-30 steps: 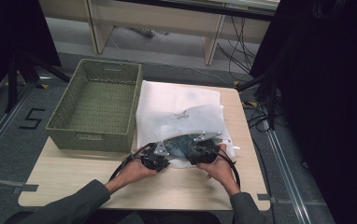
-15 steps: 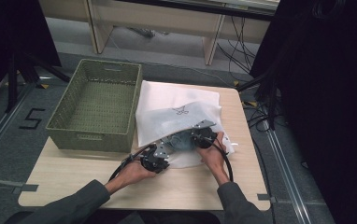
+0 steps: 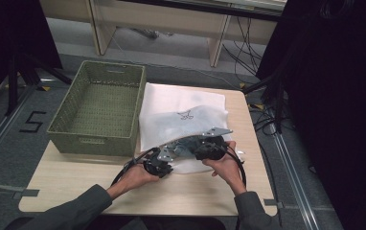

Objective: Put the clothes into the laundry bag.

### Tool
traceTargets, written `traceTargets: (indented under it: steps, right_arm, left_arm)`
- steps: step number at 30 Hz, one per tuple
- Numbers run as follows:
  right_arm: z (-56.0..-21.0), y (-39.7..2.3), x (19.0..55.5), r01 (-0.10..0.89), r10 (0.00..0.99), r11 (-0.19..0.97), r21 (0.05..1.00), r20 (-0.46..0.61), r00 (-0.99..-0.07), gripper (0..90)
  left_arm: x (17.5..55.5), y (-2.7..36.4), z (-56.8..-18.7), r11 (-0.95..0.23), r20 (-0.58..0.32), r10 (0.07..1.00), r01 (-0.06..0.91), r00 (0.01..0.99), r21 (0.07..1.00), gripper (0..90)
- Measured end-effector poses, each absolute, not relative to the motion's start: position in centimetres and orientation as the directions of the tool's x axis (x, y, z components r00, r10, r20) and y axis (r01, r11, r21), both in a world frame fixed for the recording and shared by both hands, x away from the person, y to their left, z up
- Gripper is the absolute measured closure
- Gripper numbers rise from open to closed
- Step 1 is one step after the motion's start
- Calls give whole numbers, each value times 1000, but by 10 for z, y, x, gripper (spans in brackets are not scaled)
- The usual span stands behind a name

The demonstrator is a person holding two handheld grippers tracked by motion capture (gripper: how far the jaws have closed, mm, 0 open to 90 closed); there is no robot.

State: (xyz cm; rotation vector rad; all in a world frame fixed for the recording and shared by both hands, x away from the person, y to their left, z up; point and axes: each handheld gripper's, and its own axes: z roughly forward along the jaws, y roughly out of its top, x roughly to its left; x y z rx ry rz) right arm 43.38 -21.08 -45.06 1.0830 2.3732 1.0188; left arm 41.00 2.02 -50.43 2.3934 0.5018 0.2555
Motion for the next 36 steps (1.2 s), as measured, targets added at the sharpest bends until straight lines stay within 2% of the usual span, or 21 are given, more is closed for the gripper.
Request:
traceTargets:
  steps: [5,7,10,12,15,16,18,20,22,23,27,32,34,36]
  right_arm:
    - [-439,-208,424,448,743,431,784,-27,-669,506]
    - [-439,-207,421,462,723,441,770,1,-691,507]
    - [-456,-202,424,495,727,439,750,26,-686,486]
    - [-467,-198,427,547,726,453,704,65,-684,462]
    - [-486,-187,438,543,721,475,693,47,-691,450]
    - [-489,-184,441,559,721,482,675,57,-690,475]
    - [-498,-177,448,543,722,525,656,-5,-692,623]
    - [-500,-173,456,532,735,538,654,-55,-676,732]
    - [-496,-172,467,501,734,566,655,-125,-667,762]
    - [-494,-170,471,510,746,555,658,-122,-655,770]
    - [-494,-173,494,507,785,508,696,-131,-606,784]
    - [-494,-174,511,541,832,424,726,-76,-549,778]
    - [-495,-175,510,531,817,441,723,-79,-572,750]
    - [-493,-178,506,550,817,413,726,-28,-576,692]
  left_arm:
    - [410,21,-504,-703,46,418,292,907,648,833]
    - [410,20,-504,-701,47,419,289,907,652,833]
    - [409,20,-504,-704,49,418,289,907,649,834]
    - [410,20,-504,-712,61,409,276,911,646,834]
    - [409,19,-504,-712,63,406,272,912,647,839]
    - [409,18,-504,-713,57,410,280,910,643,841]
    - [407,16,-505,-691,50,427,290,903,662,847]
    - [407,17,-503,-725,77,398,262,914,637,851]
    - [406,16,-503,-730,92,393,249,915,637,853]
    - [405,16,-503,-731,89,392,251,916,634,854]
    - [402,15,-502,-741,108,380,233,919,630,861]
    - [400,13,-503,-725,87,402,259,912,638,860]
    - [401,14,-502,-730,90,399,257,912,634,856]
    - [403,15,-502,-732,93,401,258,911,630,848]
